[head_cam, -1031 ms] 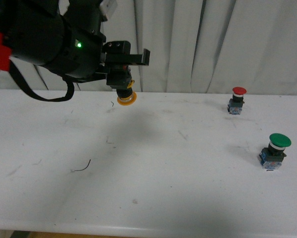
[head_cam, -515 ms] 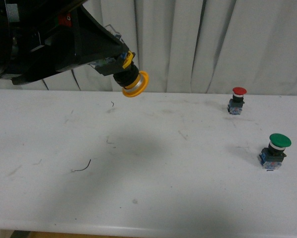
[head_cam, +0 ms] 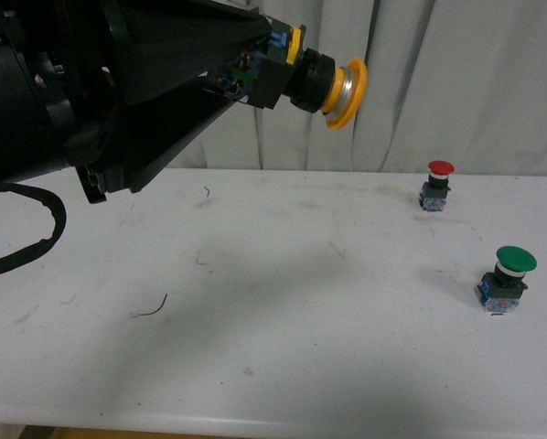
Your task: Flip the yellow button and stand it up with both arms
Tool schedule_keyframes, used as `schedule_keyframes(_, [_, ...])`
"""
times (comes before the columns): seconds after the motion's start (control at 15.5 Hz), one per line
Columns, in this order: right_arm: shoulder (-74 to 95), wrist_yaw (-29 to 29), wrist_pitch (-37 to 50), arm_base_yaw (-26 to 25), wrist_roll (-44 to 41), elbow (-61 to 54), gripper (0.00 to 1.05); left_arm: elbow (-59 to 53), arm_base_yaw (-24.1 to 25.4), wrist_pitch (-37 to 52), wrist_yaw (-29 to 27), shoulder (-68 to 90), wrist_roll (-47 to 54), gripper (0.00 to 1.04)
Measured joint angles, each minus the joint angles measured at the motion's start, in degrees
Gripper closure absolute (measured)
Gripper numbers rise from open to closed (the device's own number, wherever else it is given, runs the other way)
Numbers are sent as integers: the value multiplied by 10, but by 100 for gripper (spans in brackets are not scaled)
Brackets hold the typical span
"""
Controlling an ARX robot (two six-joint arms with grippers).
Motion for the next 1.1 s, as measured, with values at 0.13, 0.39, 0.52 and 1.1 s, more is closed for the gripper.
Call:
schedule_keyframes(0.13, [0,0,0,0,0,0,6,-3,-4,65,-2,32,-78,69])
schedule_keyframes(0.39, [0,0,0,0,0,0,6,-15,-9,63,-4,69,-134,69])
schedule_keyframes(0.52, [0,0,0,0,0,0,6,-15,-1,63,-4,65,-138,69])
schedule_keyframes(1.1, [261,-84,358,-38,7,0,6,-9,-6,63,-11,51,-131,69])
